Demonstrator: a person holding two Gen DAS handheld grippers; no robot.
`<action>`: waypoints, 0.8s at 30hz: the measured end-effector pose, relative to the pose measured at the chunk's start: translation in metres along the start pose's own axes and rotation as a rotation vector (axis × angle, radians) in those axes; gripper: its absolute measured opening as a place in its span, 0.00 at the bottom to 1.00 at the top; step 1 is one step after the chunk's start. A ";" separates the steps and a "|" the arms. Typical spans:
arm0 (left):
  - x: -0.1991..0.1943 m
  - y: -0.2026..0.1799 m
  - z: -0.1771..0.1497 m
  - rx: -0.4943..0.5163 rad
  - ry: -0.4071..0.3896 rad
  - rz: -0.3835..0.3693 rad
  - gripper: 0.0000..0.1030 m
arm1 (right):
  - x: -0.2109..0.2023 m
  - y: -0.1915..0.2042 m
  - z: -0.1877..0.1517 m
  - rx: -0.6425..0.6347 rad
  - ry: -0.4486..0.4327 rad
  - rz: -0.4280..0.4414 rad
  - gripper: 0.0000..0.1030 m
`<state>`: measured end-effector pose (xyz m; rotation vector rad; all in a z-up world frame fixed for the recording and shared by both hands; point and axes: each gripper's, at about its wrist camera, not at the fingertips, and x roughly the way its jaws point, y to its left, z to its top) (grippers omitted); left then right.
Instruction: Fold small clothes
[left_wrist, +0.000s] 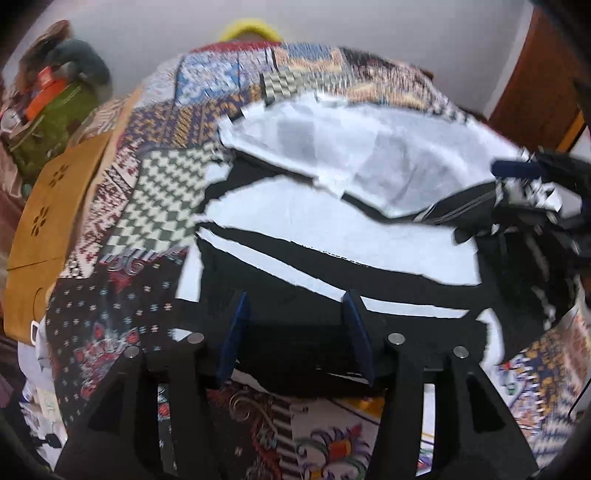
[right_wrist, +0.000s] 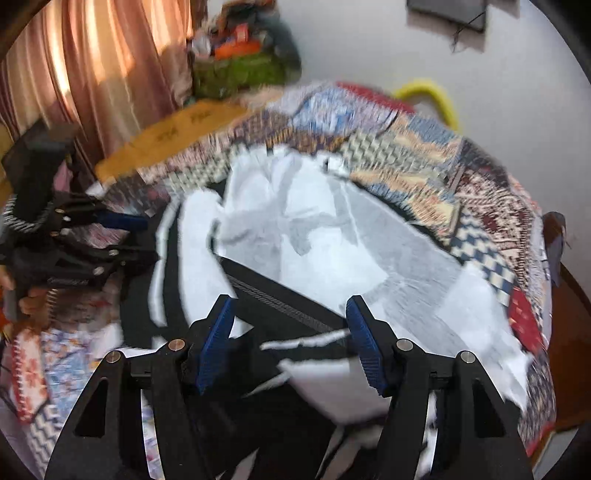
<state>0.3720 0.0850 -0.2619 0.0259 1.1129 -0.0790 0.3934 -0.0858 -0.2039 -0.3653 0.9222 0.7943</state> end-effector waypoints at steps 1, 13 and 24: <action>0.006 0.000 -0.001 0.004 0.009 0.001 0.56 | 0.010 -0.002 0.001 -0.002 0.022 -0.001 0.57; 0.011 -0.006 -0.008 0.069 -0.026 0.032 0.59 | 0.009 -0.018 -0.014 -0.008 0.090 0.030 0.04; 0.011 -0.007 -0.009 0.042 -0.015 0.045 0.59 | -0.028 -0.078 0.033 0.134 -0.108 -0.348 0.03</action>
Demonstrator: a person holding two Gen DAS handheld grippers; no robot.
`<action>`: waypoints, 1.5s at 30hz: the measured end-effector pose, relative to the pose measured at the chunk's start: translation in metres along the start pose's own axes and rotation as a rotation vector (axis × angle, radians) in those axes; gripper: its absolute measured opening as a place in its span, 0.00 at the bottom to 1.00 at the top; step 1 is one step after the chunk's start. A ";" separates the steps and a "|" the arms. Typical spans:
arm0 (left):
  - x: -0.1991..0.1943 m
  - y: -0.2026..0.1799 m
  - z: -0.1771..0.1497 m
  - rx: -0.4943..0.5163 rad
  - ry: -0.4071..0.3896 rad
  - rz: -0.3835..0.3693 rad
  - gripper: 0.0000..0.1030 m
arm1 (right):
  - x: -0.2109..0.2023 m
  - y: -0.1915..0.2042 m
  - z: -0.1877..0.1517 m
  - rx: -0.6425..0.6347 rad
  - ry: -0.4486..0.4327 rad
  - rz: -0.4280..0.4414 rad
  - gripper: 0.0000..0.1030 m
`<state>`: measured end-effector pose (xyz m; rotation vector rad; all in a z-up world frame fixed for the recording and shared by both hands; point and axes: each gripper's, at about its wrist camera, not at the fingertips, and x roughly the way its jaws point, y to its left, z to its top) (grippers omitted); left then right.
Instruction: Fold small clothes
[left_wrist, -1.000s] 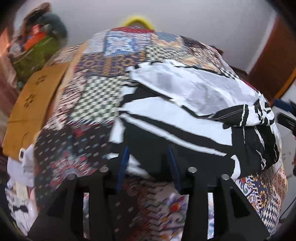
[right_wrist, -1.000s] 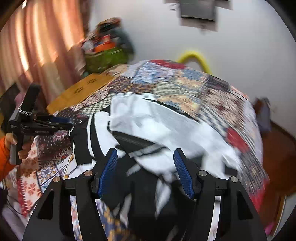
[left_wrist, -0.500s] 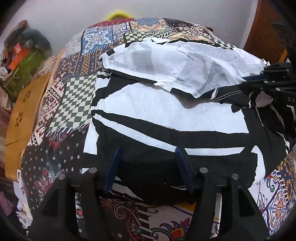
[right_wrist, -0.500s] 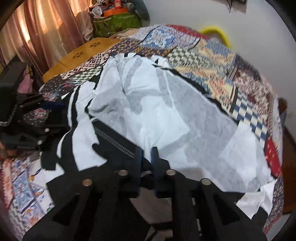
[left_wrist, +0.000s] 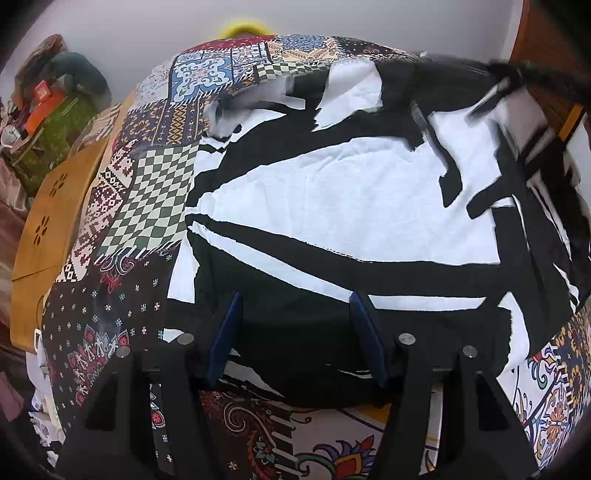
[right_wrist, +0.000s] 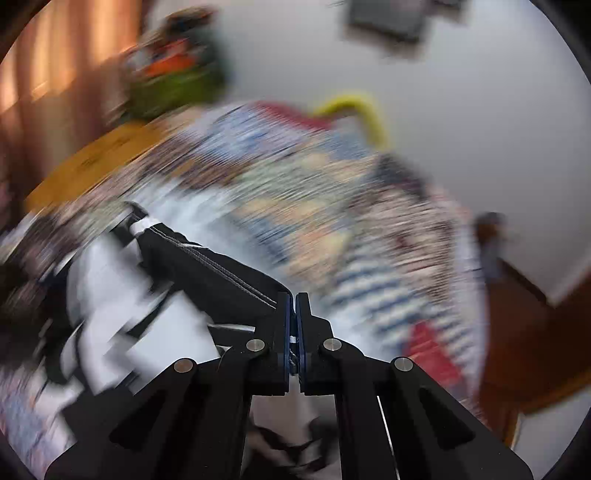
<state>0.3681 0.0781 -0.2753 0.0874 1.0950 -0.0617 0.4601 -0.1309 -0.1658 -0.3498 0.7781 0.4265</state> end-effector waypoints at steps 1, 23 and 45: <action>0.000 0.001 0.000 -0.004 0.003 -0.002 0.59 | 0.000 -0.009 0.005 0.026 -0.005 -0.029 0.03; 0.032 0.083 0.102 -0.254 0.019 0.007 0.59 | -0.023 -0.048 -0.085 0.071 0.112 0.118 0.21; 0.064 0.094 0.078 -0.168 0.119 0.181 0.64 | -0.062 -0.118 -0.107 0.374 -0.012 0.033 0.28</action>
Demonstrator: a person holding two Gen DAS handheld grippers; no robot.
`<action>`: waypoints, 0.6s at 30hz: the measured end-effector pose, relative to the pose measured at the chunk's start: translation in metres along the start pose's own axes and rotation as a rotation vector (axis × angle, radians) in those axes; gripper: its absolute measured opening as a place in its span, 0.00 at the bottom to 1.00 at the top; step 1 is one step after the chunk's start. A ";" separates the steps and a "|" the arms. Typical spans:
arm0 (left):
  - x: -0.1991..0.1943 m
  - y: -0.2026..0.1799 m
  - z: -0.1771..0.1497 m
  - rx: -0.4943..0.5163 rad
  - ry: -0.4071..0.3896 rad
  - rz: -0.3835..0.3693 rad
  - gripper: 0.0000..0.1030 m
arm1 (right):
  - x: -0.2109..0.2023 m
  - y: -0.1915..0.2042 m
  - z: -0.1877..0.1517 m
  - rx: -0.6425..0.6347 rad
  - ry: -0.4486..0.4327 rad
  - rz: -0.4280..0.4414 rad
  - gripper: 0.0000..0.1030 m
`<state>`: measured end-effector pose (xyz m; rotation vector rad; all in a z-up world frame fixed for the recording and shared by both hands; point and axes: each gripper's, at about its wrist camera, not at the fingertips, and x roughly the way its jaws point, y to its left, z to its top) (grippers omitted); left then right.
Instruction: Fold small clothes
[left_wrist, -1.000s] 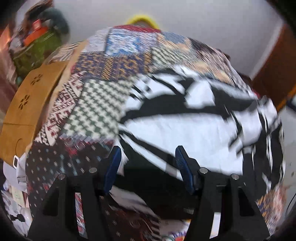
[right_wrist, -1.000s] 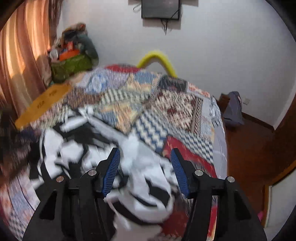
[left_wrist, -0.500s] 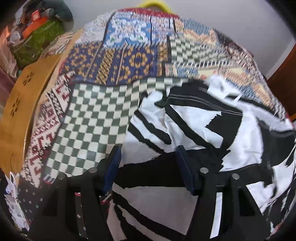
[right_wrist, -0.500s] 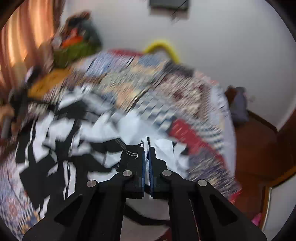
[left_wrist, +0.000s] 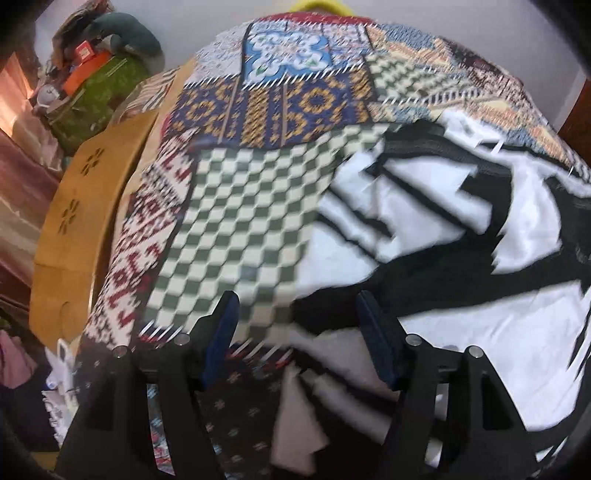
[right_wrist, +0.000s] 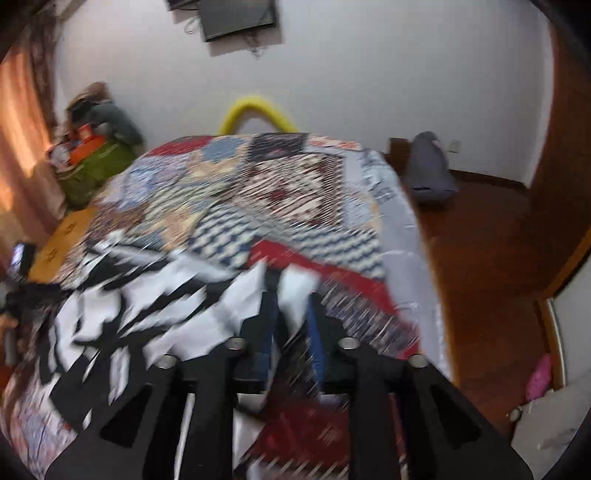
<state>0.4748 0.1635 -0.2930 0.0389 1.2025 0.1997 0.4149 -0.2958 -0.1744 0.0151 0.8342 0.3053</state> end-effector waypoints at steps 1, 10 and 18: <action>0.001 0.003 -0.006 -0.004 0.010 -0.002 0.64 | -0.004 0.009 -0.006 -0.017 0.003 0.012 0.33; -0.032 0.026 -0.077 -0.049 0.007 -0.015 0.65 | -0.009 0.063 -0.070 -0.058 0.097 0.182 0.46; -0.066 0.021 -0.131 0.042 0.025 -0.039 0.64 | 0.014 0.062 -0.099 -0.086 0.219 0.099 0.46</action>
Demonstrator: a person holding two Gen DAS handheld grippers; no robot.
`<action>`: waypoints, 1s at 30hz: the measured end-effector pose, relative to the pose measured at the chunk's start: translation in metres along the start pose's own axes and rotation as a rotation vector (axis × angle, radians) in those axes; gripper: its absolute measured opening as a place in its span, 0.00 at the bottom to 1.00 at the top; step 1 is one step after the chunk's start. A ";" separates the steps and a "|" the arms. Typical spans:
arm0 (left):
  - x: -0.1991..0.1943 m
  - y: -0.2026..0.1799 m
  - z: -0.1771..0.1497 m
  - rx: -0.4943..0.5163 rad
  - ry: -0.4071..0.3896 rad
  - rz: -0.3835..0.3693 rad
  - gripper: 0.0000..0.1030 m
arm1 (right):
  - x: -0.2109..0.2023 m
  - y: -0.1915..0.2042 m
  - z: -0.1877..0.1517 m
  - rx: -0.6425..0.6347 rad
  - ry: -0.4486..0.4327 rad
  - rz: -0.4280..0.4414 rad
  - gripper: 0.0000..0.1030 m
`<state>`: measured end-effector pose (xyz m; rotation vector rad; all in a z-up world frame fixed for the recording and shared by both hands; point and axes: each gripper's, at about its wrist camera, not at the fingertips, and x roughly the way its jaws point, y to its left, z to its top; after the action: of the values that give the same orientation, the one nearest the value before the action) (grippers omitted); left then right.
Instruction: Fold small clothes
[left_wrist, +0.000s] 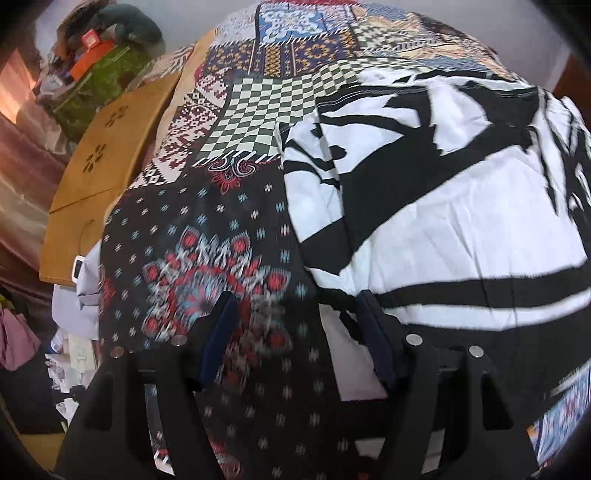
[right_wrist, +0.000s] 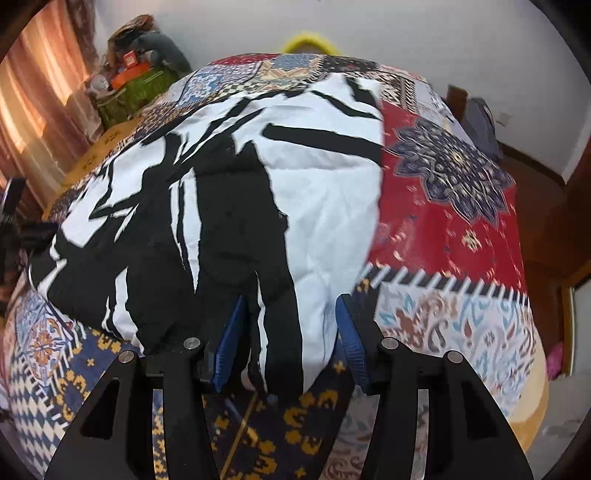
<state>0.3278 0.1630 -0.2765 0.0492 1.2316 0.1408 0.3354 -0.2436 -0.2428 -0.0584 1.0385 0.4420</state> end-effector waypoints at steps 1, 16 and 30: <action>-0.005 0.004 0.000 -0.014 -0.001 -0.021 0.64 | -0.003 0.000 0.003 0.004 0.000 -0.006 0.46; 0.048 -0.007 0.121 -0.187 0.011 -0.203 0.22 | 0.015 0.046 0.058 -0.085 -0.085 0.072 0.46; 0.046 0.013 0.108 -0.169 -0.050 0.037 0.01 | 0.019 0.043 0.038 -0.085 -0.045 0.069 0.46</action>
<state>0.4436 0.1859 -0.2821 -0.0707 1.1658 0.2739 0.3584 -0.1884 -0.2327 -0.0876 0.9796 0.5478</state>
